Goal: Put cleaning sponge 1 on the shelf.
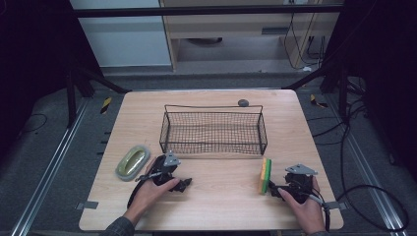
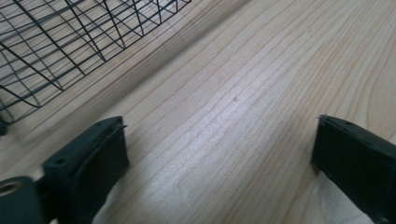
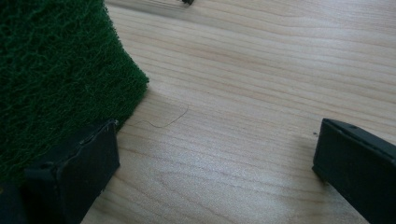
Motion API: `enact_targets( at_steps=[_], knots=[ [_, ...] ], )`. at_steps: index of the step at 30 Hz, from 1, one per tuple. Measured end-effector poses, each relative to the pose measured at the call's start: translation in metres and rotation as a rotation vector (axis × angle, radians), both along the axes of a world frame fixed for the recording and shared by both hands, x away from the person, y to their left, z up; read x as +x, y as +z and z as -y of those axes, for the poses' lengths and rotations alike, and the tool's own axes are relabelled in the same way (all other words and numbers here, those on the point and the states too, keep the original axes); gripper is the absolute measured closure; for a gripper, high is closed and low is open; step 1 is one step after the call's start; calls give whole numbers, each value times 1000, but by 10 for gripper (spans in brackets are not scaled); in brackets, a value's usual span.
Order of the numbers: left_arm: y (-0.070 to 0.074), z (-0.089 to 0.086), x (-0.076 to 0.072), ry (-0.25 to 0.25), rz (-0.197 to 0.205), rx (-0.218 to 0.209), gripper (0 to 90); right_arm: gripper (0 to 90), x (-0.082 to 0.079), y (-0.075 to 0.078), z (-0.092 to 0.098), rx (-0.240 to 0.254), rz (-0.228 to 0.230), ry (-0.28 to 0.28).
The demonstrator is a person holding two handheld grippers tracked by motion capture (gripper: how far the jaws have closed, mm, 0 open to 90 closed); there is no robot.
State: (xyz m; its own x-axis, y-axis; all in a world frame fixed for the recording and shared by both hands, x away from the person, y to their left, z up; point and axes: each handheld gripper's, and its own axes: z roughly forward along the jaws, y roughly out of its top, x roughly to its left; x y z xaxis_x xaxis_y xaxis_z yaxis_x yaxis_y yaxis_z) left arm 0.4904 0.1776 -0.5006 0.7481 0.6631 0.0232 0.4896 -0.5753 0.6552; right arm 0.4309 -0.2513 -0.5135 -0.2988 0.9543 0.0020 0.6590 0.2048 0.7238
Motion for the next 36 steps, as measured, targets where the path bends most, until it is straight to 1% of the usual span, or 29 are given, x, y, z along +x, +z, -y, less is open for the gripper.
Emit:
enact_targets(
  at_steps=[2, 3, 4, 5, 8, 9, 10, 13, 14, 15, 16, 17, 18, 19, 20, 21, 22, 23, 25, 26, 27, 28, 29, 31, 32, 33, 34, 35, 36],
  knots=[
    [9, -2, 2, 15, 0, 20, 40, 5, 0, 0, 0, 0, -1, -2],
    [9, -2, 2, 15, 0, 20, 45, 5, 0, 0, 0, 0, -1, -2],
    [18, -5, 5, 23, -26, 43, 51, 5, 0, 0, 0, 0, -2, -3],
    [23, -6, 6, 19, -46, 58, 52, 5, 0, 0, 0, 0, -1, -4],
    [42, -12, 8, 24, -47, 138, 67, 5, 0, 0, 0, -2, -1, -4],
    [42, -12, 8, 24, -47, 138, 66, 5, -1, 0, 0, -2, 0, -4],
    [57, -18, 10, 26, -51, 182, 65, 5, -1, 0, 0, -3, 0, -4],
    [82, -29, 17, 51, -75, 260, 68, 5, -1, 0, 0, -3, 0, -3],
    [82, -29, 17, 51, -75, 260, 68, 5, -1, 0, 0, -3, 0, -4],
    [89, -32, 20, 60, -84, 285, 68, 5, -1, 0, 0, -3, 0, -4],
    [97, -36, 24, 71, -94, 329, 68, 5, -1, 0, 0, -6, -2, -3],
    [100, -39, 26, 75, -102, 350, 69, 5, -1, 0, 0, -7, -1, -2],
    [107, -46, 33, 98, -134, 380, 70, 5, -1, 0, 0, -7, -1, 0],
    [107, -46, 33, 98, -134, 380, 70, 5, -1, 0, 0, -7, -1, 0],
    [114, -55, 41, 126, -162, 395, 70, 5, -1, 0, 0, -8, 3, 3],
    [117, -60, 46, 143, -173, 397, 72, 5, -2, 0, 0, -8, 3, 3],
    [120, -65, 49, 161, -188, 395, 73, 5, -2, 0, 0, -6, 3, 2],
    [120, -65, 49, 161, -188, 395, 74, 5, -2, 0, 0, -6, 3, 2],
    [124, -75, 58, 196, -212, 398, 74, 5, -2, 0, -1, -5, 3, 2],
    [125, -83, 63, 219, -235, 410, 76, 5, -2, 0, -1, -6, 3, 1],
    [125, -83, 63, 219, -235, 410, 78, 5, -2, 0, -1, -6, 3, 1],
    [124, -86, 66, 230, -245, 420, 78, 5, -2, 0, -1, -7, 2, -1],
    [123, -90, 70, 244, -251, 429, 91, 5, -2, 0, -1, -9, 2, -1],
    [121, -94, 72, 259, -263, 420, 136, 5, -2, 0, -1, -7, 3, -2],
    [119, -96, 73, 262, -273, 417, 166, 5, -2, 0, -1, -7, 2, -2],
    [114, -98, 74, 262, -297, 422, 176, 5, -1, 0, -1, -7, 2, -2],
    [111, -98, 74, 260, -308, 430, 187, 5, -1, 0, -1, -7, 2, -2],
    [111, -98, 74, 260, -308, 430, 210, 5, -1, 0, -1, -7, 2, -2],
    [107, -99, 74, 256, -317, 446, 236, 5, -1, 0, -1, -7, 2, -2]
  ],
)
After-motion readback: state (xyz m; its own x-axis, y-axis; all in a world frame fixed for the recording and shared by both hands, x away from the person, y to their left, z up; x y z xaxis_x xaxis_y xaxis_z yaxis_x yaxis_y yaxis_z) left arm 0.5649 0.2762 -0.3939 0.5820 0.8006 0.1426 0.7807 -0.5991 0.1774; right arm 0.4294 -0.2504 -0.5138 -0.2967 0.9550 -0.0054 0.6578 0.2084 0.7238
